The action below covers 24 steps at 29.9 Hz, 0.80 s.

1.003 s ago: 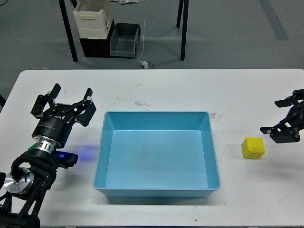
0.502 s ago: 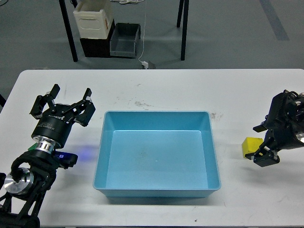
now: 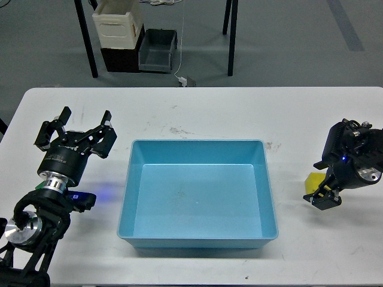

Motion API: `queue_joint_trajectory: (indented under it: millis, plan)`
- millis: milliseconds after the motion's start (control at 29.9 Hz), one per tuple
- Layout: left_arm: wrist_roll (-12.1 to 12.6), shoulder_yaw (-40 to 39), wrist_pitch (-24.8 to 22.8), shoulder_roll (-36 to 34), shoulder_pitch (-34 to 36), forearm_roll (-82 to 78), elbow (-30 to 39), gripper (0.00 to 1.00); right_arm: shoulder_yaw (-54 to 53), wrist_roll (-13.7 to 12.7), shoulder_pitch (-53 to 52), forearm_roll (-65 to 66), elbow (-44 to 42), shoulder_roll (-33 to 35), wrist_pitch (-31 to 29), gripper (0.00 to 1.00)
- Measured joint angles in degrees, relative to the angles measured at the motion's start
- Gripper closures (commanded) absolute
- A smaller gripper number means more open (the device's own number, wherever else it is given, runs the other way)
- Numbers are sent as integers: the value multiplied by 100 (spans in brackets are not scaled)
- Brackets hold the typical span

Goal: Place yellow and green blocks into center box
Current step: 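Lift the yellow cube and carry it over the blue box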

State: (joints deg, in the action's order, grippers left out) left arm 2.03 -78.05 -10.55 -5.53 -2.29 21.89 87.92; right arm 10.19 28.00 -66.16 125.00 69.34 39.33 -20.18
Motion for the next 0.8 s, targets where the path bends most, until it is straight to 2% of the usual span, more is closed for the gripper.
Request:
queue_joint_trajectory:
  millis: [100,167,201,301,401,635,803]
  plan:
    - [-15,0,0,4,0,1,-2,0,-2,0,63,0,-1,-50,2,60]
    - [-17,0,0,4,0,1,-3,0,8,0,68,-1,-20,-92,2,69]
    - [-17,0,0,3,0,1,-3,0,31,0,56,0,-56,-104,1,77]
    - [-18,0,0,1,0,1,-3,0,76,0,10,-1,-204,-144,-8,92]
    - [-19,0,0,0,5,1,-3,0,85,0,-81,0,-326,-169,-14,99]
    - [-18,-90,23,-21,32,6,-3,0,-187,0,-1038,0,-215,-246,16,99]
    - [40,-306,-12,-148,38,10,24,0,-282,0,-1943,-169,-55,-552,-14,99]
